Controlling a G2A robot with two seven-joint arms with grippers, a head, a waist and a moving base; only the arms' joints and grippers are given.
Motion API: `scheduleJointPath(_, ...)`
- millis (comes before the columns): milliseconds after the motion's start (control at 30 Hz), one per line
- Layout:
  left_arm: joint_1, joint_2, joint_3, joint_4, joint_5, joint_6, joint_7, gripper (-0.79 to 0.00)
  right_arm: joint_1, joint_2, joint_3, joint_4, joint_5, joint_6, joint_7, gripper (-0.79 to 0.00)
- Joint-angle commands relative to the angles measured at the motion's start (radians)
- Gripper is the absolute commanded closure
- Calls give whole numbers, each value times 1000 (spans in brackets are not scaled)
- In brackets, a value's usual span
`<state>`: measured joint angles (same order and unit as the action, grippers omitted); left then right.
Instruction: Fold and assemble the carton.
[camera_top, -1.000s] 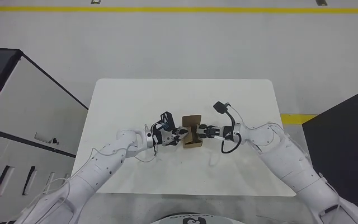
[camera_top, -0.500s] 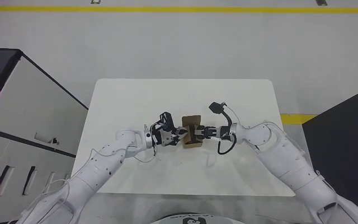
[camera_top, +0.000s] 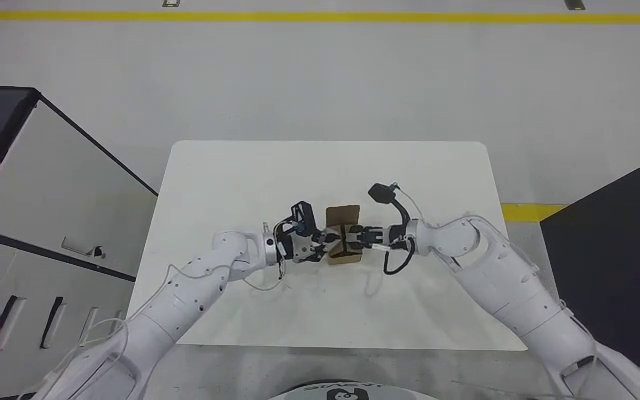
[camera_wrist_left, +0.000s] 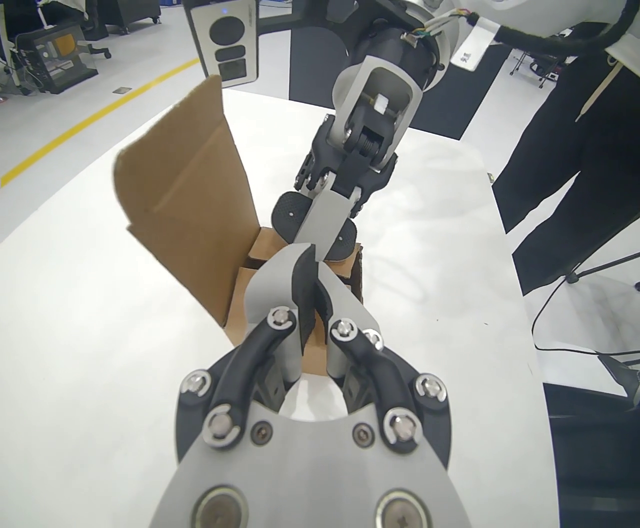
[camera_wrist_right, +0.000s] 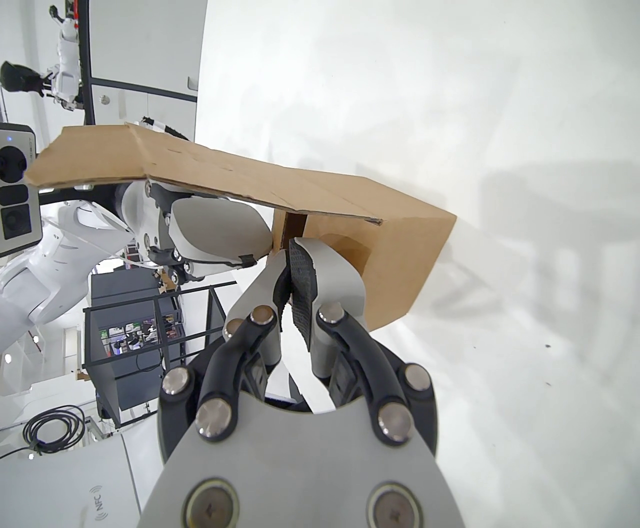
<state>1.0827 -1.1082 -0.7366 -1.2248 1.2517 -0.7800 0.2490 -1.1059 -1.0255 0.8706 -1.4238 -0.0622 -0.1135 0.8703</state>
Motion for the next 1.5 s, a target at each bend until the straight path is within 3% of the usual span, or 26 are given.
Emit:
scheduleJointPath(0, -4, -5, 6, 4, 1, 5, -12, 0, 2, -1, 1, 0, -1, 1, -2, 0)
scheduleJointPath(1467, 9, -22, -36, 17, 42, -17, -7, 0, 6, -25, -2, 7, -51, 24, 15, 0)
